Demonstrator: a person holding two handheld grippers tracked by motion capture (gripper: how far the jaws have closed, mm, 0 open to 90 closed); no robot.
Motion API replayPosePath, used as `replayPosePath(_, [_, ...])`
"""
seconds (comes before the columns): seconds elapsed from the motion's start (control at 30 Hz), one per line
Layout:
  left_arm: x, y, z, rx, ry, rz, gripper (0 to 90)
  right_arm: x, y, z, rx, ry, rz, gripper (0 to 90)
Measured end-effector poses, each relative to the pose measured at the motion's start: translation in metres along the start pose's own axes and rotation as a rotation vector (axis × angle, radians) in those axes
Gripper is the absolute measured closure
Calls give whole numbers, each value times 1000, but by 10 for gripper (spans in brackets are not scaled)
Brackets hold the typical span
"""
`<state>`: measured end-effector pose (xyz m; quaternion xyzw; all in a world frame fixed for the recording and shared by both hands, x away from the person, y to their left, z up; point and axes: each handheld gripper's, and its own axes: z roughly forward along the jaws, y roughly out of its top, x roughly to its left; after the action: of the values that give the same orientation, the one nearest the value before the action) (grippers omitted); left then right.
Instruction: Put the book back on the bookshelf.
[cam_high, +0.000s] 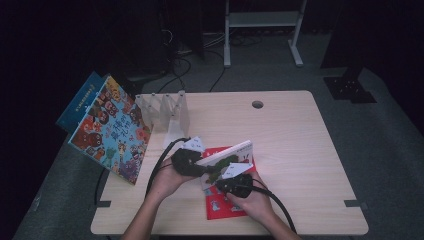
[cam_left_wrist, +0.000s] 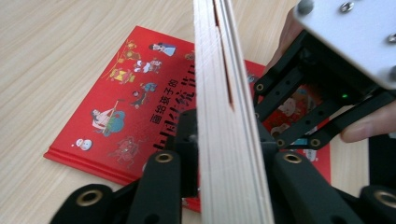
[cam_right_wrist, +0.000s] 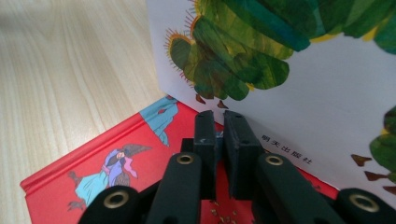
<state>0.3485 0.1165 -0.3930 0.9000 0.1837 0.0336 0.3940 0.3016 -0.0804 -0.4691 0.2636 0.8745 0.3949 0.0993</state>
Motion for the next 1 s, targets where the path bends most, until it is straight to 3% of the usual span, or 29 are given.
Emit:
replayPosePath(0.23, [-1, 0, 0, -6, 12, 4, 746, -8, -3, -13, -10, -22, -1, 798])
replayPosePath(0.43, [-1, -1, 0, -9, 20, -5, 744, -27, -12, -34, -21, -76, 29, 756])
replayPosePath(0.63, [-1, -1, 0, -20, 18, 4, 750, -60, -28, -68, -53, -181, 120, 723])
replayPosePath(0.87, [0, -1, -4, -41, 35, 11, 753, -109, -56, -84, -20, -342, 244, 489])
replayPosePath(1.0, [1, -2, -9, -54, 52, 1, 755, -130, -69, -88, -11, -399, 303, 414])
